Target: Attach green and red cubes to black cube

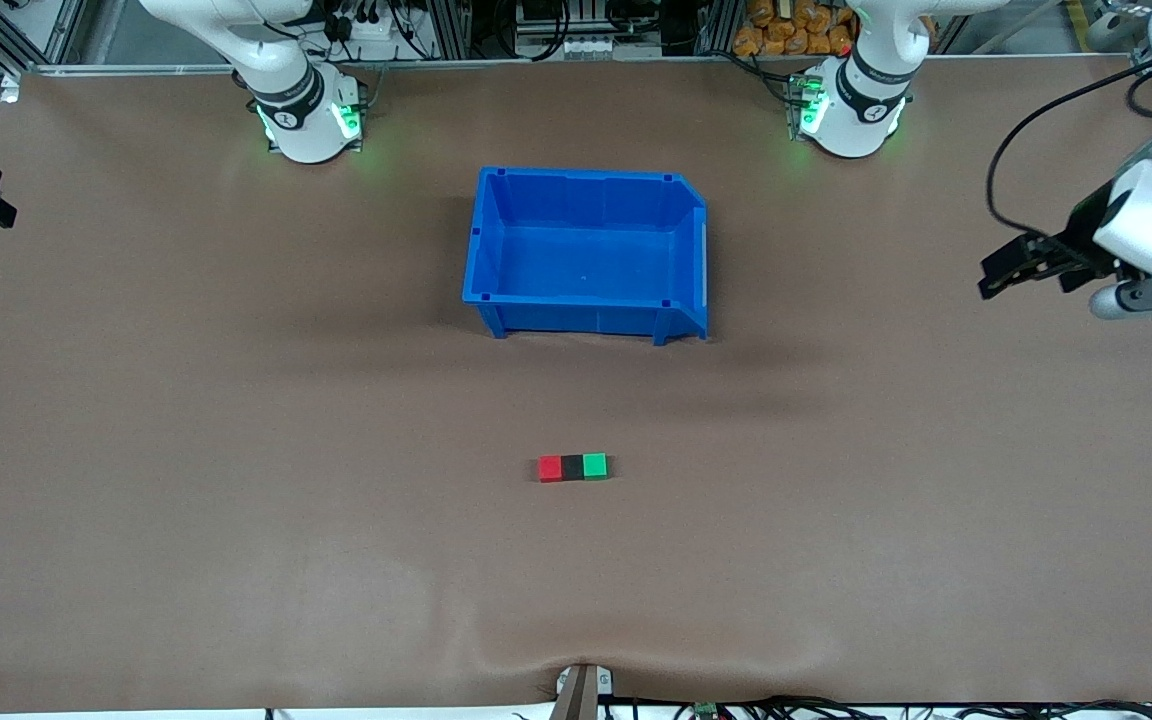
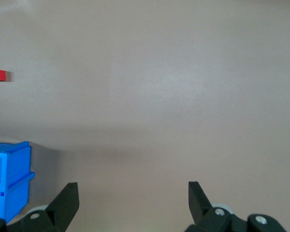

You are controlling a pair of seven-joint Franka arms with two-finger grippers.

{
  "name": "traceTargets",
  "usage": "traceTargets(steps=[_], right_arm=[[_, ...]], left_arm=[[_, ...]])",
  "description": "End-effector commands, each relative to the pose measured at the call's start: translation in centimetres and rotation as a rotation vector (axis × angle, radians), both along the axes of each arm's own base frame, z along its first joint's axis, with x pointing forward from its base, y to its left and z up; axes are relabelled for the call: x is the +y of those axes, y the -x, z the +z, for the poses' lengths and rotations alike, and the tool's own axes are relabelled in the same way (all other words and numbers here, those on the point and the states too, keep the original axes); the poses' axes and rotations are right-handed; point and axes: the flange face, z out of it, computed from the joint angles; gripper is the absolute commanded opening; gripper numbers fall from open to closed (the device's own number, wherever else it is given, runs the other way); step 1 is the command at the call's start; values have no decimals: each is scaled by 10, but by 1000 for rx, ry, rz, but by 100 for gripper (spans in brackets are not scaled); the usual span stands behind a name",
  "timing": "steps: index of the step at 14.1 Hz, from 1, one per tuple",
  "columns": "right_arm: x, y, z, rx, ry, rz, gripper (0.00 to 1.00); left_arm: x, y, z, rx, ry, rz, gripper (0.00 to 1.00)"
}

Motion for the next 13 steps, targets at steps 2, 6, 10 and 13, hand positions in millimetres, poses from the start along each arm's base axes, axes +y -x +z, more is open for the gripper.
traceTargets(steps=[2,6,10,13], right_arm=[[-2,0,2,-3,-14,2,100],[-7,-2,0,3,1,-6,100],[-8,-2,-1,6,-1,-10,100],[-12,-1,-1,3,-11,-19,100]], left_arm=[[-6,-8,38,30,-2,-102,100],[-14,-4,44,34,-5,-116,100],[-20,-1,48,37,-28,-163,100],[-25,5,43,84,-53,-207,100]])
